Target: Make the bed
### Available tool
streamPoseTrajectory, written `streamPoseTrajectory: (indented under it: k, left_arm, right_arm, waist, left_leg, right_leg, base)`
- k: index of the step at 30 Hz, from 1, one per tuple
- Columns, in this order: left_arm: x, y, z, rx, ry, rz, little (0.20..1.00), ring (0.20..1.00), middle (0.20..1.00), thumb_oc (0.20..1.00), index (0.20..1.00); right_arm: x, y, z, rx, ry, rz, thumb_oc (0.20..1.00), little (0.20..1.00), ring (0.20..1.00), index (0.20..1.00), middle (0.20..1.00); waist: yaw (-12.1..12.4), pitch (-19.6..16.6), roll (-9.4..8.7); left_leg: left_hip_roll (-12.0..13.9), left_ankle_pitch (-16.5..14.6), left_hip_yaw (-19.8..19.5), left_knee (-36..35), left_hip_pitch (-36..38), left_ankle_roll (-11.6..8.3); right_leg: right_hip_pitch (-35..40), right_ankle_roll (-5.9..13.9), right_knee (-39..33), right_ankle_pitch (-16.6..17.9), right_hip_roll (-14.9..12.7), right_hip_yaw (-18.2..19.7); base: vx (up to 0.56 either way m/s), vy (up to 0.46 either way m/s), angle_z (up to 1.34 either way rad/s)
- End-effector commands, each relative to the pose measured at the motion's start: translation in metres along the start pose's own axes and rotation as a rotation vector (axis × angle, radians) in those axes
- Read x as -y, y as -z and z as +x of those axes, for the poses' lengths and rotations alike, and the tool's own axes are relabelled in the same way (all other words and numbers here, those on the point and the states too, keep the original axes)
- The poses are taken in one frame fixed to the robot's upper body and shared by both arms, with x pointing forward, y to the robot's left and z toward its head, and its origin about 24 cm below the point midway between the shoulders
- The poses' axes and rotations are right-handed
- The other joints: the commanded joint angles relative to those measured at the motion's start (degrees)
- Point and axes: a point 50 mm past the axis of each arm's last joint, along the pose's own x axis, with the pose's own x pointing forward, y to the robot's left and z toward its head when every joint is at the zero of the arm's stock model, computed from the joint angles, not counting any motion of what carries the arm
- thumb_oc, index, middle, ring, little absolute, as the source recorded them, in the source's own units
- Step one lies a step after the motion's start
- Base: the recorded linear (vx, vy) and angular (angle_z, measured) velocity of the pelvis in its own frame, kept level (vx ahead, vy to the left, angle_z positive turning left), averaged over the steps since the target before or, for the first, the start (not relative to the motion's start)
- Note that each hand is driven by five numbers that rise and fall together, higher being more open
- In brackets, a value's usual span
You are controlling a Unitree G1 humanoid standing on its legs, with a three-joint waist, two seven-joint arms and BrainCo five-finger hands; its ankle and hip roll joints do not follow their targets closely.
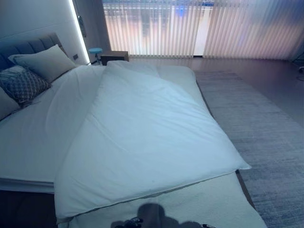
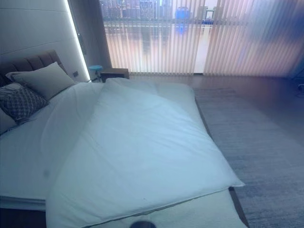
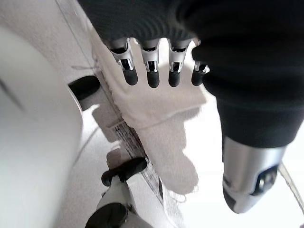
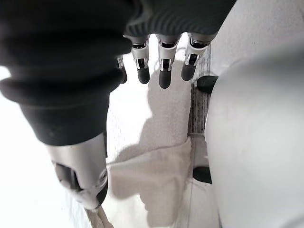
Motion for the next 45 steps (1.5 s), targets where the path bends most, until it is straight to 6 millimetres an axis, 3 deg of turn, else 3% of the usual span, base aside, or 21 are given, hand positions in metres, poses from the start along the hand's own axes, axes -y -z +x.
streamPoseTrajectory:
  k: [1,6,9,14,15,16,17,19,20,21,32,40,45]
  left_arm:
    - [-0.001,-0.024,0.004,0.036,-0.007,-0.024,1.000,1.000,1.000,1.000,1.000]
    - [-0.009,-0.037,0.004,0.108,-0.050,-0.157,1.000,1.000,1.000,1.000,1.000]
    - [-0.019,-0.059,0.003,0.209,-0.095,-0.334,1.000,1.000,1.000,1.000,1.000]
    - [-0.038,-0.120,-0.006,0.423,-0.125,-0.644,1.000,1.000,1.000,1.000,1.000]
    - [-0.051,-0.149,-0.014,0.526,-0.144,-0.798,1.000,1.000,1.000,1.000,1.000]
    - [-0.052,-0.149,-0.014,0.527,-0.144,-0.799,1.000,1.000,1.000,1.000,1.000]
    - [-0.059,-0.164,-0.020,0.583,-0.148,-0.847,1.000,1.000,1.000,1.000,1.000]
    - [-0.069,-0.186,-0.030,0.669,-0.142,-0.917,1.000,1.000,1.000,1.000,1.000]
    - [-0.069,-0.186,-0.030,0.669,-0.142,-0.917,1.000,1.000,1.000,1.000,1.000]
    - [-0.078,-0.209,-0.042,0.754,-0.135,-0.986,1.000,1.000,1.000,1.000,1.000]
    - [-0.109,-0.259,-0.085,1.055,0.012,-1.259,1.000,1.000,1.000,1.000,1.000]
    - [-0.131,-0.293,-0.119,1.219,0.069,-1.438,1.000,1.000,1.000,1.000,1.000]
    - [-0.139,-0.302,-0.130,1.243,0.052,-1.481,1.000,1.000,1.000,1.000,1.000]
  right_arm:
    - [-0.011,-0.002,0.003,-0.008,-0.026,-0.021,1.000,1.000,1.000,1.000,1.000]
    - [-0.014,-0.018,0.005,0.063,-0.030,0.027,1.000,1.000,1.000,1.000,1.000]
    - [-0.016,-0.031,0.005,0.119,-0.033,0.060,1.000,1.000,1.000,1.000,1.000]
    - [-0.017,-0.066,0.005,0.242,-0.050,0.084,1.000,1.000,1.000,1.000,1.000]
    - [-0.019,-0.085,0.003,0.302,-0.061,0.065,1.000,1.000,1.000,1.000,1.000]
    - [-0.019,-0.085,0.003,0.303,-0.061,0.065,1.000,1.000,1.000,1.000,1.000]
    - [-0.020,-0.095,0.002,0.339,-0.071,0.059,1.000,1.000,1.000,1.000,1.000]
    - [-0.019,-0.110,-0.002,0.401,-0.073,0.063,1.000,1.000,1.000,1.000,1.000]
    - [-0.019,-0.110,-0.002,0.401,-0.073,0.063,1.000,1.000,1.000,1.000,1.000]
    - [-0.014,-0.119,-0.005,0.437,-0.070,0.090,1.000,1.000,1.000,1.000,1.000]
    - [-0.026,-0.157,-0.019,0.602,-0.127,0.112,1.000,1.000,1.000,1.000,1.000]
    - [-0.031,-0.165,-0.025,0.658,-0.140,0.126,1.000,1.000,1.000,1.000,1.000]
    - [-0.032,-0.166,-0.026,0.659,-0.139,0.121,1.000,1.000,1.000,1.000,1.000]
  waist:
    - [-1.3,0.6,-1.73]
    - [-1.7,2.4,-2.72]
    - [-2.1,5.1,-3.47]
    - [-3.0,12.0,-3.54]
    - [-3.1,14.5,-3.65]
    - [-3.1,14.5,-3.65]
    - [-3.4,15.8,-3.79]
    - [-4.0,17.4,-4.24]
    - [-4.1,17.1,-4.20]
    - [-5.1,18.4,-4.72]
    - [-6.8,18.4,-4.46]
    - [-8.1,18.0,-4.62]
    - [-8.5,17.8,-4.85]
  left_leg:
    - [-3.3,-2.9,0.9,0.0,-0.4,4.74]
    - [-3.0,-2.3,1.5,0.0,-1.9,4.46]
    - [-2.6,-1.2,1.5,0.0,-4.4,4.21]
    - [-2.1,1.4,1.5,0.0,-9.6,3.65]
    - [-2.2,2.4,1.5,0.0,-11.8,3.78]
    - [-2.3,2.4,1.5,0.0,-11.9,3.78]
    - [-2.3,3.0,1.7,0.6,-13.7,3.62]
    - [-2.7,2.2,2.3,6.9,-19.1,3.23]
    - [-2.7,2.0,2.1,7.4,-19.7,3.24]
    - [-2.7,0.5,2.7,14.0,-25.2,2.85]
    - [-0.8,-3.1,4.0,23.6,-37.9,2.62]
    - [0.1,-4.6,4.0,27.2,-42.6,2.21]
    - [0.3,-4.8,3.8,27.9,-43.6,2.10]
  right_leg:
    - [-0.6,0.26,0.4,1.0,0.2,0.9]
    - [-2.5,0.15,0.4,1.4,0.8,1.5]
    - [-5.6,-0.08,1.1,2.2,1.3,1.7]
    - [-13.2,-0.72,7.2,1.4,1.9,1.8]
    - [-16.9,-0.63,10.0,1.1,2.3,1.6]
    - [-17.1,-0.63,10.2,1.0,2.2,1.6]
    - [-19.4,-0.59,12.3,0.6,2.5,1.4]
    - [-22.3,-0.59,14.9,-0.1,1.7,0.7]
    - [-22.7,-0.60,15.1,-0.2,1.6,0.6]
    - [-25.7,-0.76,17.3,-0.4,0.5,-0.3]
    - [-38.2,-1.13,23.7,-0.9,-0.2,0.8]
    - [-42.5,-1.25,25.4,-1.3,0.0,1.1]
    - [-43.2,-1.28,25.5,-1.3,0.3,1.2]
  base:
    - [0.00,0.000,0.00]
    - [-0.04,-0.017,-0.03]
    - [-0.13,-0.041,-0.10]
    - [-0.21,-0.017,-0.02]
    - [-0.20,0.004,0.00]
    - [-0.22,0.001,-0.04]
    - [-0.15,-0.009,-0.06]
    - [-0.15,-0.024,-0.03]
    - [-0.14,-0.062,0.09]
    - [-0.12,-0.046,0.17]
    - [-0.04,0.016,0.07]
    - [-0.01,-0.001,-0.03]
    - [0.01,-0.004,-0.02]
